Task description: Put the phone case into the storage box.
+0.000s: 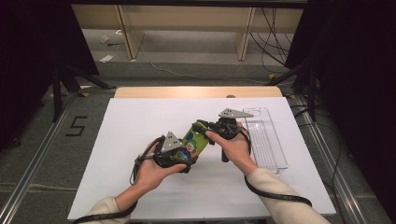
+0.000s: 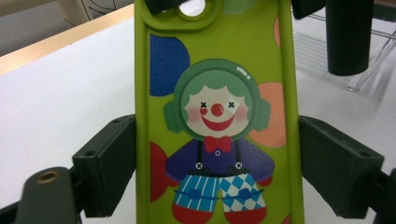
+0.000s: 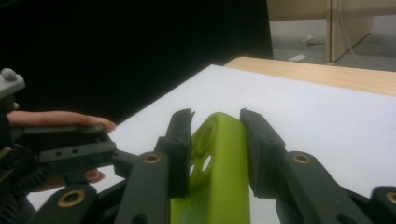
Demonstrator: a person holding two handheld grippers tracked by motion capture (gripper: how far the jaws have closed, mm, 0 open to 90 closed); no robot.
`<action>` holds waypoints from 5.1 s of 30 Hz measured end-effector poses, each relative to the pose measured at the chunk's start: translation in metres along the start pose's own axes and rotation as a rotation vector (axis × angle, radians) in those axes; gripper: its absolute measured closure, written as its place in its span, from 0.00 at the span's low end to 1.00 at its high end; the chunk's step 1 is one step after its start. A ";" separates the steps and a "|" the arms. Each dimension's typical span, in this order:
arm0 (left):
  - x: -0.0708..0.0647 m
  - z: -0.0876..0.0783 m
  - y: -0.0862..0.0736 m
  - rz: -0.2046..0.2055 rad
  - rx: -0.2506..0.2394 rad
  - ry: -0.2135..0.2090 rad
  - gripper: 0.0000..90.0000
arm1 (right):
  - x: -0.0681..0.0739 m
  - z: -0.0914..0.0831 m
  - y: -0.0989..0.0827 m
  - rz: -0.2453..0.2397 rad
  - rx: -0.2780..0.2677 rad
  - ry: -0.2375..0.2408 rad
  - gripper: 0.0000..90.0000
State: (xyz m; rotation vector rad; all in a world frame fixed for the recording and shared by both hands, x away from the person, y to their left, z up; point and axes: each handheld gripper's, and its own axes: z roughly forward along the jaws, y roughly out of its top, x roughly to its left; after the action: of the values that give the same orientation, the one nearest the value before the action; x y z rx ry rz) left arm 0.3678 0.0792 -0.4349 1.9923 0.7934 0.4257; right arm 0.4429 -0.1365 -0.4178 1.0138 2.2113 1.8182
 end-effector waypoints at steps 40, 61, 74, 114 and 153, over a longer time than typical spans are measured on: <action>0.018 -0.006 -0.005 0.016 -0.054 -0.010 0.18 | 0.014 -0.014 0.024 -0.242 0.082 0.060 0.86; 0.016 -0.006 -0.005 0.031 -0.047 -0.024 0.18 | 0.009 -0.015 0.028 -0.317 0.141 0.143 0.86; 0.016 -0.005 -0.005 0.047 -0.043 -0.031 0.19 | 0.013 -0.014 0.027 -0.365 0.192 0.203 0.86; 0.012 0.007 -0.008 0.084 -0.038 -0.104 0.36 | 0.030 -0.007 0.026 -0.402 0.214 0.297 0.86; 0.018 -0.001 -0.006 0.131 -0.054 -0.165 0.84 | 0.029 -0.007 0.026 -0.393 0.192 0.385 0.84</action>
State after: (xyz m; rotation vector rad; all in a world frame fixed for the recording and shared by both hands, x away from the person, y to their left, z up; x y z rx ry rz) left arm 0.3779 0.0940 -0.4396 2.0061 0.5450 0.3492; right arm 0.4276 -0.1251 -0.3831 0.2206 2.6060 1.7534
